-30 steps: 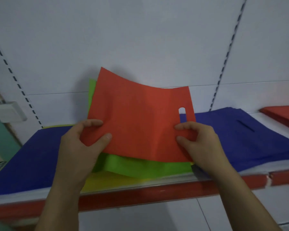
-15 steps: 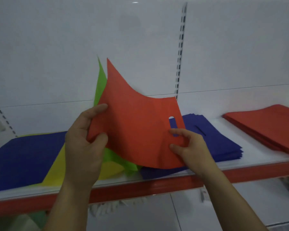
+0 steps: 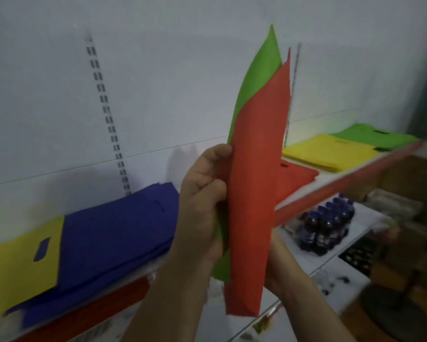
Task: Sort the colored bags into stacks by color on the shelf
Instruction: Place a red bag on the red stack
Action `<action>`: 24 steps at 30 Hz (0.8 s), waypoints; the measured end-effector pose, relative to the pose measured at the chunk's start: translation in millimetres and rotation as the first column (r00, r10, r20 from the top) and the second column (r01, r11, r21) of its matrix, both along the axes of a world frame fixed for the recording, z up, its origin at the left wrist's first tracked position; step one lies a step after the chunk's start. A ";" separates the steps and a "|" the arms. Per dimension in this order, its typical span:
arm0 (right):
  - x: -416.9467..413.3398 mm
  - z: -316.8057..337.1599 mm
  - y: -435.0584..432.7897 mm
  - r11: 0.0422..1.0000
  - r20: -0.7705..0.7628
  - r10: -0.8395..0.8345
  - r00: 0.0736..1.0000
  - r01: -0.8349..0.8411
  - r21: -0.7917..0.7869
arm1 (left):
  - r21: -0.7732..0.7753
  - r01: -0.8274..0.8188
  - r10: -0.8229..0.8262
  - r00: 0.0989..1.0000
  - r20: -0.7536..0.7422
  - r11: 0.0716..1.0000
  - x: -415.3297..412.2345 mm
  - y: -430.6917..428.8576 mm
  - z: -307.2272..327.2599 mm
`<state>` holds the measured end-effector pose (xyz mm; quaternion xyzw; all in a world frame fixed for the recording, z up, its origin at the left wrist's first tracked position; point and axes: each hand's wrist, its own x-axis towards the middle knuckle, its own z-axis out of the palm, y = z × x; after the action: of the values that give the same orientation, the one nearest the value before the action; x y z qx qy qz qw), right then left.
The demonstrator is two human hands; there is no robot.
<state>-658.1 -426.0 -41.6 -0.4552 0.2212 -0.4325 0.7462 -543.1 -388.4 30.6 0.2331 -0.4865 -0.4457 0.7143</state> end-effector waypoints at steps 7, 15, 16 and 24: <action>-97.7 -12.2 -18.9 0.980 0.283 0.009 0.959 -0.064 0.188 | 0.157 0.160 -0.144 0.984 -0.109 0.974 -90.6 -36.4 -9.4; -254.5 -50.5 -74.1 0.801 0.012 -0.595 0.804 0.591 0.099 | 0.169 -0.204 0.181 0.973 0.146 0.964 -122.6 -128.8 -38.1; -273.4 -52.4 -83.8 0.769 0.011 -0.636 0.772 0.632 0.099 | 0.125 -0.265 0.235 0.948 0.216 0.956 -128.4 -143.5 -42.2; -367.5 -19.3 -194.0 0.553 -0.074 -0.831 0.551 0.833 -0.018 | -0.006 -0.455 0.397 0.772 0.496 0.891 -201.2 -267.7 -59.4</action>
<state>-1025.6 -620.0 -60.9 -0.3050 0.4416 -0.7145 0.4489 -744.2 -656.1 -28.7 0.4818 -0.5573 -0.2264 0.6372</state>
